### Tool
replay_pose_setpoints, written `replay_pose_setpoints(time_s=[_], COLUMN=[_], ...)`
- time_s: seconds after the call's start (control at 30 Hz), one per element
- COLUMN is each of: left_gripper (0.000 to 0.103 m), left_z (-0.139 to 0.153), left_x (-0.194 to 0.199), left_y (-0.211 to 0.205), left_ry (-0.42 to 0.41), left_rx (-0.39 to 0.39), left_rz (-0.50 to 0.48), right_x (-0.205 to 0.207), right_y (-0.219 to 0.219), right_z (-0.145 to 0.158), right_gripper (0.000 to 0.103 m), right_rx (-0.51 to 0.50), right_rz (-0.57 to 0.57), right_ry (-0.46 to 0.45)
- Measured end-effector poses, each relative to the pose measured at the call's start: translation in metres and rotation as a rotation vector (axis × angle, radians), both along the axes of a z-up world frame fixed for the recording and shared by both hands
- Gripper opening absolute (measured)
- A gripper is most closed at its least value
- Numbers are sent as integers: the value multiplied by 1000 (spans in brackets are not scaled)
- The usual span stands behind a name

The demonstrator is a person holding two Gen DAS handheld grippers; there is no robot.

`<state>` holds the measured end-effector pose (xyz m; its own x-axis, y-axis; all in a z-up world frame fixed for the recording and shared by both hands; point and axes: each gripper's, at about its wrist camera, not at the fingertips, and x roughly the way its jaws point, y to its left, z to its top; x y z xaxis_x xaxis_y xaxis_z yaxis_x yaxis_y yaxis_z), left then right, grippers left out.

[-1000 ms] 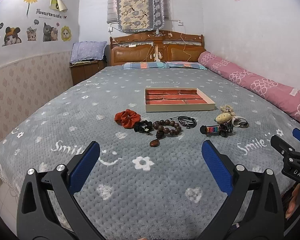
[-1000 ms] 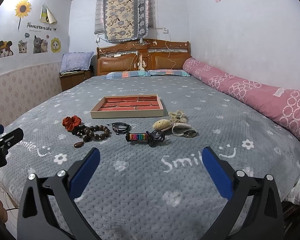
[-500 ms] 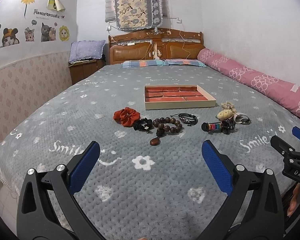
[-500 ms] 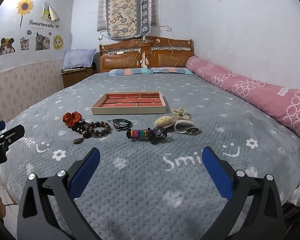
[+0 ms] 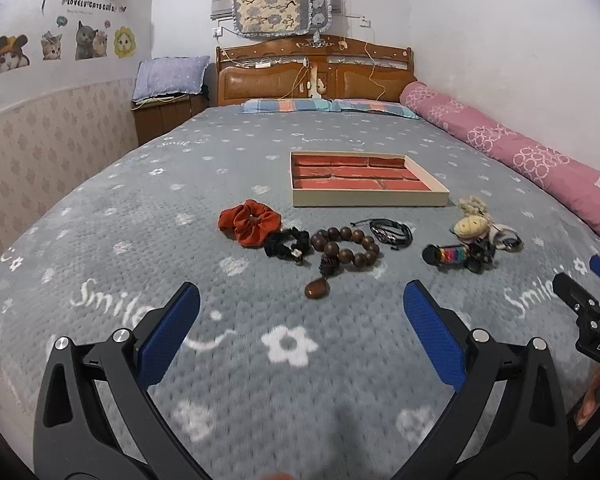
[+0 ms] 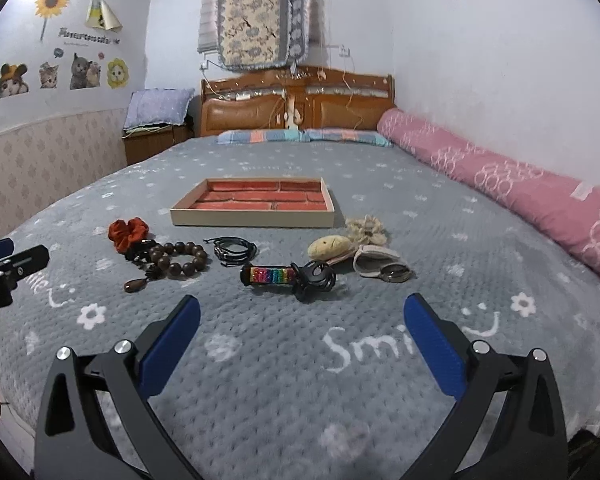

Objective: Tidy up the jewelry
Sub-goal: 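Grasp the amber pendant with the left tool while the right tool grasps the black hair claw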

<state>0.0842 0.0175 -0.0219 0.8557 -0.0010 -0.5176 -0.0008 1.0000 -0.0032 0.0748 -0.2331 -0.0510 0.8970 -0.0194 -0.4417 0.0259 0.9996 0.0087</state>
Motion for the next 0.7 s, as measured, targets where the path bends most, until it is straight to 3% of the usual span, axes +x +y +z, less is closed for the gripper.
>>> replay_pose_setpoints(time_s=[0.3,0.7], left_gripper=[98,98], left_z=[-19,-68], left_x=[55,120], left_y=[6,6], left_ry=[42,208], left_rx=[9,-23], left_rz=[-11,-47], right_x=[63,134], right_y=[-20,-25], right_z=[-23,-59], right_gripper=[100,99], right_rx=[3,-22], right_rz=[-33,-19], right_ry=[83,228])
